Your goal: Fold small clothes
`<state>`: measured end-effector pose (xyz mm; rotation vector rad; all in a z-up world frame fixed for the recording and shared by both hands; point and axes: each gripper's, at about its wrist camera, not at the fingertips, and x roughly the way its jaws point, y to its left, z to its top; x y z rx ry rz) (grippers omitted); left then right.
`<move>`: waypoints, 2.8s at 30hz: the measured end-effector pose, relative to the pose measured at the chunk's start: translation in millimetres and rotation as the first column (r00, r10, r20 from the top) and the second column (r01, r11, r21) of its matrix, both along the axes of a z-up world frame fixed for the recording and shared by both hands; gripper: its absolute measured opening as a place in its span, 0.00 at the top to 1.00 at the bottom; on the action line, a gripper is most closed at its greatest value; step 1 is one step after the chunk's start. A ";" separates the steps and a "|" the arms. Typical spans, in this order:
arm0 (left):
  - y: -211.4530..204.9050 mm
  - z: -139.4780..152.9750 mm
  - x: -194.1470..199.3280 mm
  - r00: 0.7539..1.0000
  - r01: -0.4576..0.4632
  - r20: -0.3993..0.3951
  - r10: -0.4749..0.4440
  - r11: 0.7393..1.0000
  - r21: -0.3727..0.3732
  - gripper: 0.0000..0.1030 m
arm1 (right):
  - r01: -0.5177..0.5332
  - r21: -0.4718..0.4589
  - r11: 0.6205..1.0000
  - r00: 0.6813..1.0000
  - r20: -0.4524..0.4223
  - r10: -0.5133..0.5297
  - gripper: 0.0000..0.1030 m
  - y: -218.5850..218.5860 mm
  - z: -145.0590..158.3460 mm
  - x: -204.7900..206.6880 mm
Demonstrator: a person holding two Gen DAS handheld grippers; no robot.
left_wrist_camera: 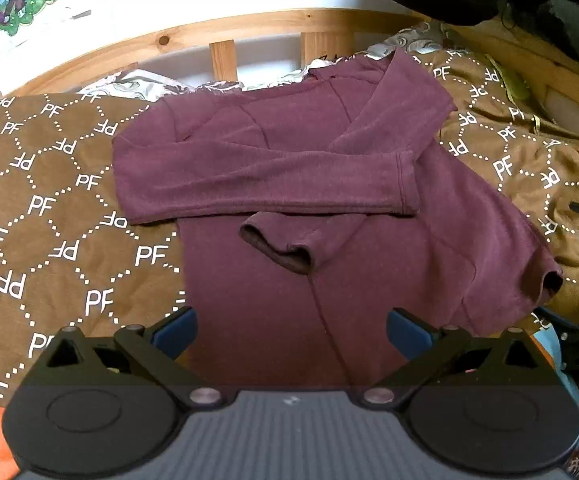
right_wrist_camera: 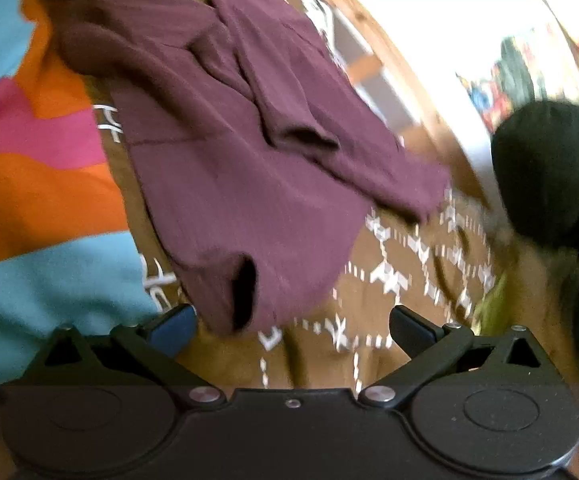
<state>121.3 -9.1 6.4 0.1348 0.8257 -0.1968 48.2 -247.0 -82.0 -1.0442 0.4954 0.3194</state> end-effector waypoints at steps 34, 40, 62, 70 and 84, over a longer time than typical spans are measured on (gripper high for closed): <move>-43.2 0.2 -48.3 0.955 0.233 0.177 -0.240 0.971 0.060 0.00 | 0.112 0.592 0.798 0.992 -0.112 -0.056 0.95 -30.7 69.1 34.6; -75.2 -12.3 -52.9 0.936 0.306 0.147 -0.320 0.946 0.111 0.00 | 0.178 0.760 0.626 0.984 -0.151 -0.096 0.95 -46.1 95.3 60.4; -81.0 -64.5 -26.0 0.982 0.084 0.099 -0.159 0.845 0.528 0.26 | 0.261 0.859 0.441 0.965 -0.223 -0.136 0.95 -84.8 99.6 75.0; -21.9 -30.1 -36.4 0.984 -0.043 0.178 -0.019 0.940 0.340 0.95 | 0.259 0.845 0.467 0.966 -0.219 -0.139 0.95 -78.9 96.6 65.7; 33.7 69.9 -107.0 0.923 -0.065 0.382 0.040 0.997 0.051 0.97 | 0.162 0.842 0.514 0.983 -0.092 -0.159 0.96 -68.8 146.5 -8.7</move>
